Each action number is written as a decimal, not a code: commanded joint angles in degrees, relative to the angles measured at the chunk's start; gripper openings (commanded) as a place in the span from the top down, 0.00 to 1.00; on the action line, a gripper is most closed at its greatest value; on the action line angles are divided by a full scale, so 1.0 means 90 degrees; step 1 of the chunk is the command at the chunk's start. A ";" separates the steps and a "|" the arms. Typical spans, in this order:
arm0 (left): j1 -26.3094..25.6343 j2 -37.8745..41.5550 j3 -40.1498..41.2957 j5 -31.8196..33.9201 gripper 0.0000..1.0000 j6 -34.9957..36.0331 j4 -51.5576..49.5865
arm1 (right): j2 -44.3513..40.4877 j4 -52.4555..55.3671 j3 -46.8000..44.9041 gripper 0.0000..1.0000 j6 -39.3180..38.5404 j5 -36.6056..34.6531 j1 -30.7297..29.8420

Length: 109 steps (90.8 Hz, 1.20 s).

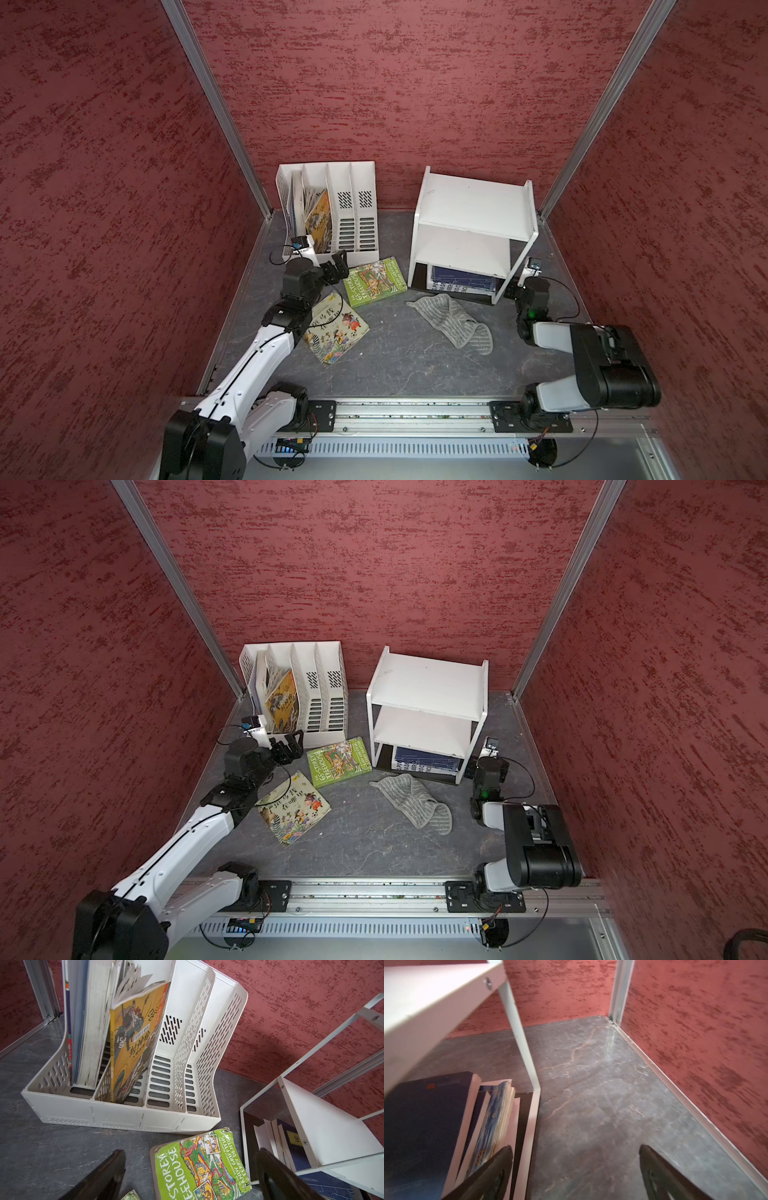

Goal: Wipe the bookshelf clean with a cloth
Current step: Reset both arms

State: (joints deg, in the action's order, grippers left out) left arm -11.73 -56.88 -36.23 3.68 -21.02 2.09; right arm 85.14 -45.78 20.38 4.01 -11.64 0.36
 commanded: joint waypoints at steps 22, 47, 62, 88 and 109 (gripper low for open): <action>0.0316 0.0040 0.0893 0.2090 0.00 0.0969 0.0889 | 0.0353 -0.0775 0.0131 0.01 -0.0317 0.0387 -0.0220; 0.0492 -0.0861 0.1794 0.1837 0.00 0.2578 0.3429 | 0.0326 -0.0764 0.0119 0.01 -0.0315 0.0404 -0.0225; 0.0542 -0.2443 0.2033 0.1507 0.00 0.2799 0.5519 | 0.0325 -0.0773 0.0116 0.01 -0.0318 0.0396 -0.0220; 0.1157 -0.3484 0.2381 0.0687 0.00 0.2402 0.6998 | 0.0325 -0.0768 0.0121 0.02 -0.0317 0.0396 -0.0230; 0.1447 -0.3366 0.1763 0.0229 0.00 0.2130 0.5734 | 0.0347 -0.0711 0.0150 0.01 -0.0318 0.0399 -0.0235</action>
State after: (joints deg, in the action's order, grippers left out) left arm 0.36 -87.59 -19.11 8.58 0.03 54.48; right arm 88.29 -49.91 20.40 1.45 -10.50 -0.64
